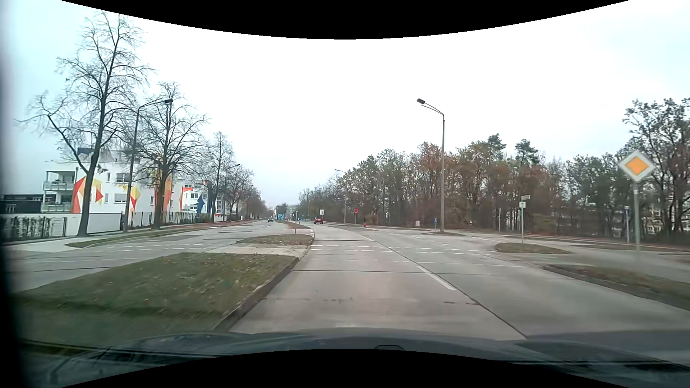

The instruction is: Follow the waypoints while adhering to traffic rules and regulations

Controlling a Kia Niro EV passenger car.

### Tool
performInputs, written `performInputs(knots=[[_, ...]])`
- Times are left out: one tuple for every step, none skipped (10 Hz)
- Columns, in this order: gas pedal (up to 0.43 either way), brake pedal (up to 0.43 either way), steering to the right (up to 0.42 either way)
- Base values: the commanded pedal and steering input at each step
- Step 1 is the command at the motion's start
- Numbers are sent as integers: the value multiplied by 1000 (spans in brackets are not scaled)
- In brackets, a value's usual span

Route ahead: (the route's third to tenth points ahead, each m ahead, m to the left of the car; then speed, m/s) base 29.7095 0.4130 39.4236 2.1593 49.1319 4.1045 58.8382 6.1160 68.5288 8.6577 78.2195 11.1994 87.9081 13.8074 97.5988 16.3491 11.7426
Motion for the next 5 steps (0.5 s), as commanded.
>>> performInputs(knots=[[150, 0, -27], [150, 0, -26], [150, 0, -26], [150, 0, -25], [150, 0, -25]])
